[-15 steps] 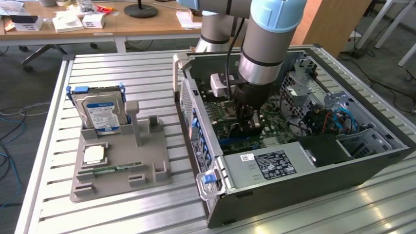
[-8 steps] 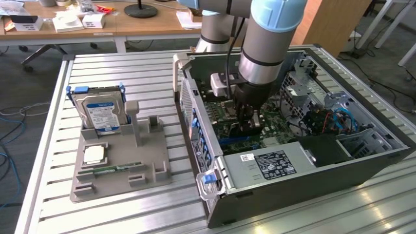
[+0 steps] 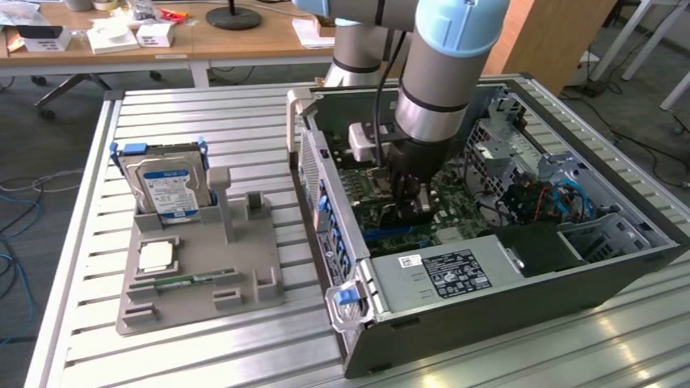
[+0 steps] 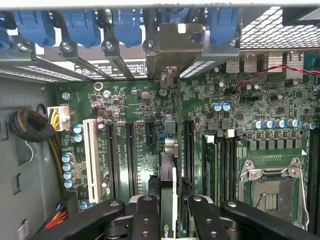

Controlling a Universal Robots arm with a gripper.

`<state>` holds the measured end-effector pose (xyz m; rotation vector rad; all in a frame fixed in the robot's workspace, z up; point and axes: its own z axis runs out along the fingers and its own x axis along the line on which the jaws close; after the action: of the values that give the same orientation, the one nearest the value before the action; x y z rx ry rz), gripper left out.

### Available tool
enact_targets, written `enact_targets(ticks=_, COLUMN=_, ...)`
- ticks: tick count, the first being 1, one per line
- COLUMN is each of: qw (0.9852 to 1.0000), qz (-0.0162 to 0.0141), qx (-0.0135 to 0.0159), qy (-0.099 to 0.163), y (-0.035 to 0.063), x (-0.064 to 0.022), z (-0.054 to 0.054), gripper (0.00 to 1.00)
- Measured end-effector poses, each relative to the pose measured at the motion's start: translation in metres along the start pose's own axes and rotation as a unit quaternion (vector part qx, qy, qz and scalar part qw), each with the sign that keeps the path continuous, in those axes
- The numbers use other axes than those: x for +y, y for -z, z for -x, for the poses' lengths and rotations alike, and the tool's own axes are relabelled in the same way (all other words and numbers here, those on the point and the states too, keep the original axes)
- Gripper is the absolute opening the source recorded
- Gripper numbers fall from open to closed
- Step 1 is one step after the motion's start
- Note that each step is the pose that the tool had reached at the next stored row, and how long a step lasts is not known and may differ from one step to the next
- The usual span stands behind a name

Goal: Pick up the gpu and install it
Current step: 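Insert the gpu into the slot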

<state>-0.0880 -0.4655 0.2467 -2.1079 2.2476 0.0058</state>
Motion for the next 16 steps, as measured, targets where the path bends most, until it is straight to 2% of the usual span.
enact_targets(ticks=7, qw=1.0000, qz=0.0001, qx=0.0002, qy=0.000, y=-0.0025, x=0.0008, z=-0.0002, gripper=0.26)
enact_targets(ticks=11, qw=1.0000, qz=0.0000, qx=-0.0015, qy=0.000, y=-0.0028, x=0.0010, z=0.0003, gripper=0.26)
enact_targets(ticks=16, qw=1.0000, qz=0.0001, qx=-0.0023, qy=0.000, y=-0.0032, x=0.0014, z=0.0003, gripper=0.26)
